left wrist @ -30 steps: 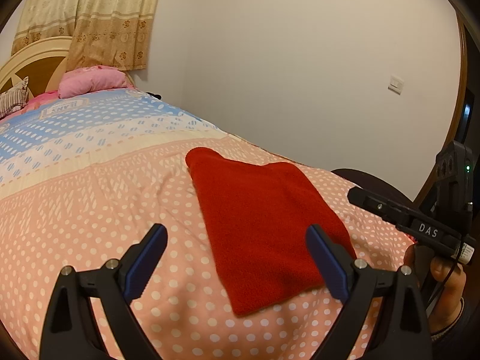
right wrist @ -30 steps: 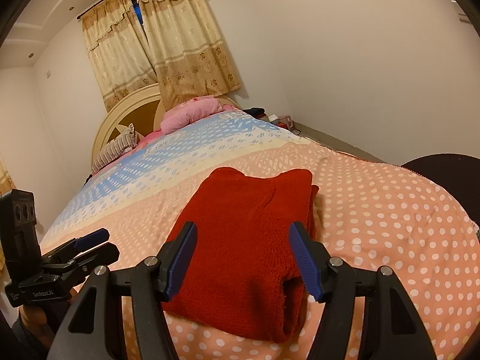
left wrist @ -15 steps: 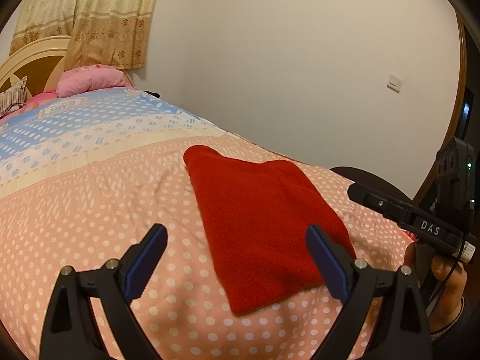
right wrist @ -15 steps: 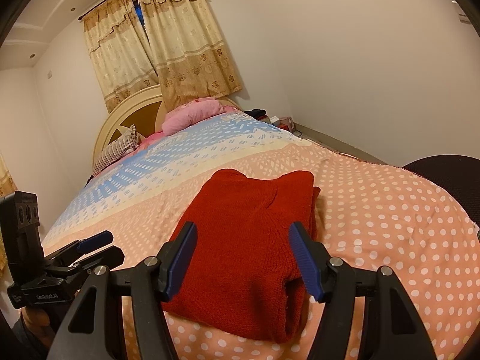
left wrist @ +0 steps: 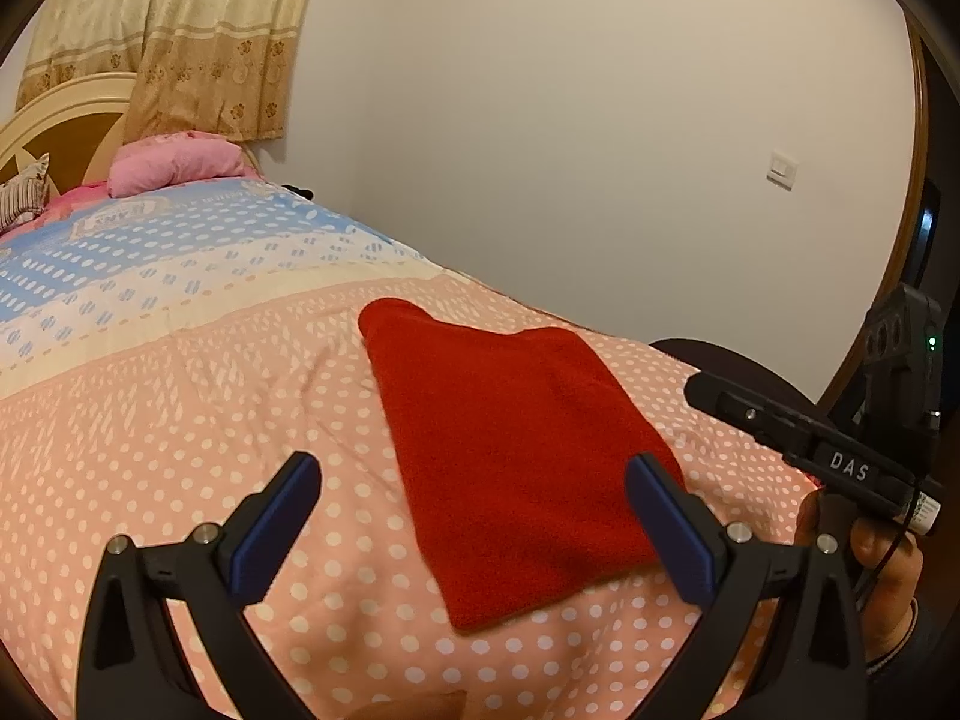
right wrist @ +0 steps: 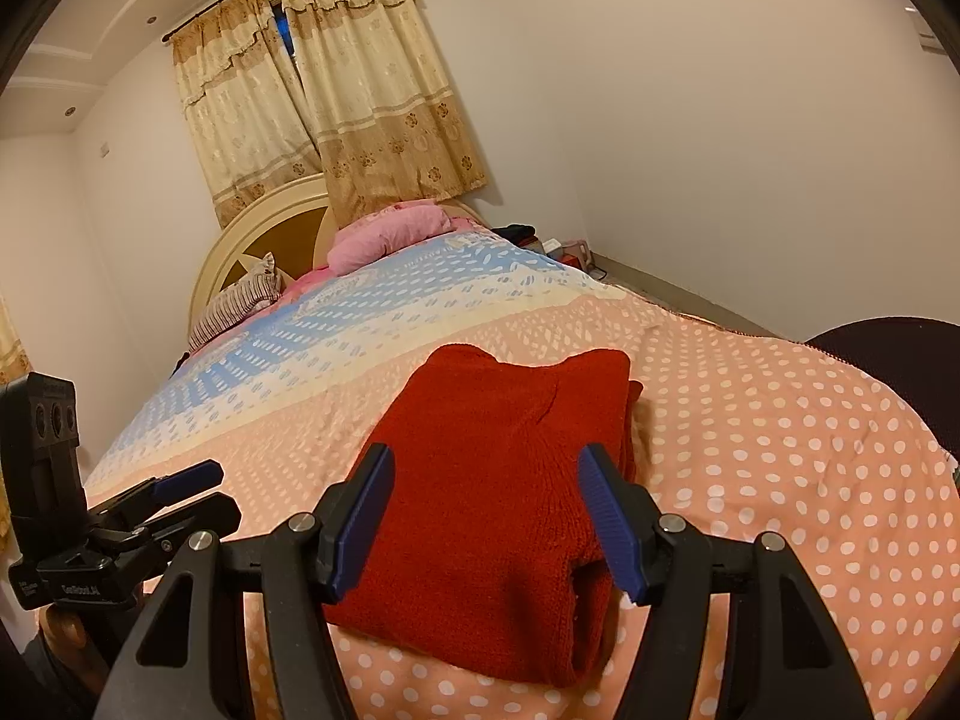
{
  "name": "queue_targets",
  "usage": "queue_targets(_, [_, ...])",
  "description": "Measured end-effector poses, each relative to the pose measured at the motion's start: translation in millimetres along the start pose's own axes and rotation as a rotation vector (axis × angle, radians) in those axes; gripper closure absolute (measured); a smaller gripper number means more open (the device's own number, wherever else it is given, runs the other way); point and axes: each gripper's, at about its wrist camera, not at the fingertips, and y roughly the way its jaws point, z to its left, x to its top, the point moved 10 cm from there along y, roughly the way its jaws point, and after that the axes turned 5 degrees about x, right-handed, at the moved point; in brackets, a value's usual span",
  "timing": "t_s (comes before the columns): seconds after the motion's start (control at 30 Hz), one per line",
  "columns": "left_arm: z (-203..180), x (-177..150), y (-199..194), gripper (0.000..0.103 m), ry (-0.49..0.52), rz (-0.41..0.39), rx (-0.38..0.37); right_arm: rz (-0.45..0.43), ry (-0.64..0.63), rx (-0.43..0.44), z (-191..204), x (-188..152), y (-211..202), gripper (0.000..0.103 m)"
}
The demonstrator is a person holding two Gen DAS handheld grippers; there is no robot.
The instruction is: Fold small clothes
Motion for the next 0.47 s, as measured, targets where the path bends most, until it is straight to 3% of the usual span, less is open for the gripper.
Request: queue_targets(0.47, [-3.9, 3.7, -4.4, 0.0, 0.055, -0.053, 0.019, 0.012, 0.003, -0.004, -1.2, -1.0, -0.3, 0.038])
